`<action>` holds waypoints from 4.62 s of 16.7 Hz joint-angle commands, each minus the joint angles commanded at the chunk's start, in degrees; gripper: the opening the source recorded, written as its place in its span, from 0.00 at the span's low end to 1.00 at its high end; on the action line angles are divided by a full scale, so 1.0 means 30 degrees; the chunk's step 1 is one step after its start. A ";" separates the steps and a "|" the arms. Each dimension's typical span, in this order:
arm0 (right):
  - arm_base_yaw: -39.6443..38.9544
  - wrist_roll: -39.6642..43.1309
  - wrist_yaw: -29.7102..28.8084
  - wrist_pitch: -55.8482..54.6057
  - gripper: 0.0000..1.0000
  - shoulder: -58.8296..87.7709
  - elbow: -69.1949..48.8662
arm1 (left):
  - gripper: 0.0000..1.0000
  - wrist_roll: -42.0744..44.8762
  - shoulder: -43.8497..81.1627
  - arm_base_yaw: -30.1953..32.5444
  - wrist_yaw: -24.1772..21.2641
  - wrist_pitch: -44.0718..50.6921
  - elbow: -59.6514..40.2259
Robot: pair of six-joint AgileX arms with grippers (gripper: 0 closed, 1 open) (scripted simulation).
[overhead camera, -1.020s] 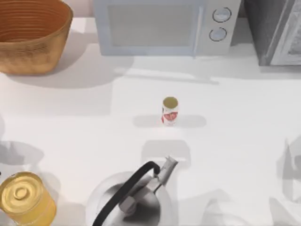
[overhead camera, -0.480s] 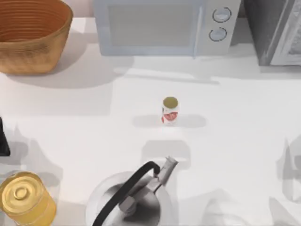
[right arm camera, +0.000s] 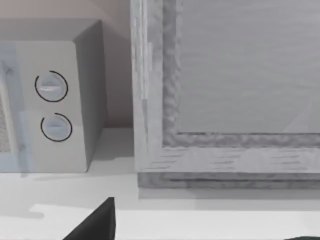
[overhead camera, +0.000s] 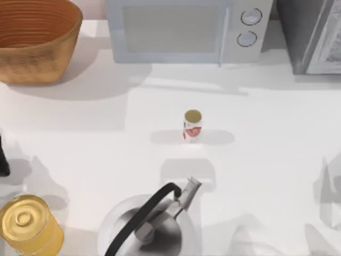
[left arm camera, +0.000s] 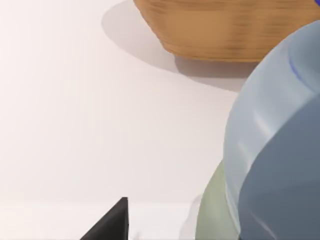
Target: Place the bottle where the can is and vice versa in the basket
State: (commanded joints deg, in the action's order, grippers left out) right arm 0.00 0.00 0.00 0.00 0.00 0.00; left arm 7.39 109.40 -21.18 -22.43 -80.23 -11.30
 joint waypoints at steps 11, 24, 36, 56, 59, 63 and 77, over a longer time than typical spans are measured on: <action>0.0000 0.0000 0.0000 0.0000 1.00 0.0000 0.0000 | 0.00 0.0000 0.0000 0.0000 0.0000 0.0000 0.0000; 0.0000 0.0000 0.0000 0.0000 1.00 0.0000 0.0000 | 0.00 0.0026 -0.0553 0.0053 0.0678 0.1563 -0.1612; 0.0000 0.0000 0.0000 0.0000 1.00 0.0000 0.0000 | 0.00 -0.0905 -0.4180 0.2557 0.4791 2.0798 -1.8006; 0.0000 0.0000 0.0000 0.0000 1.00 0.0000 0.0000 | 0.00 -0.1656 -0.0414 0.5904 0.5509 2.3957 -2.4086; 0.0000 0.0000 0.0000 0.0000 1.00 0.0000 0.0000 | 0.00 -0.1672 0.0056 0.5958 0.5549 2.3540 -2.4354; 0.0000 0.0000 0.0000 0.0000 1.00 0.0000 0.0000 | 0.15 -0.1672 0.0056 0.5958 0.5549 2.3540 -2.4354; 0.0000 0.0000 0.0000 0.0000 1.00 0.0000 0.0000 | 1.00 -0.1672 0.0056 0.5958 0.5549 2.3540 -2.4354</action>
State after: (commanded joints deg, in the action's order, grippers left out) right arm 0.00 0.00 0.00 0.00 0.00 0.00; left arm 2.37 109.57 -3.30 -5.79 -9.61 -84.36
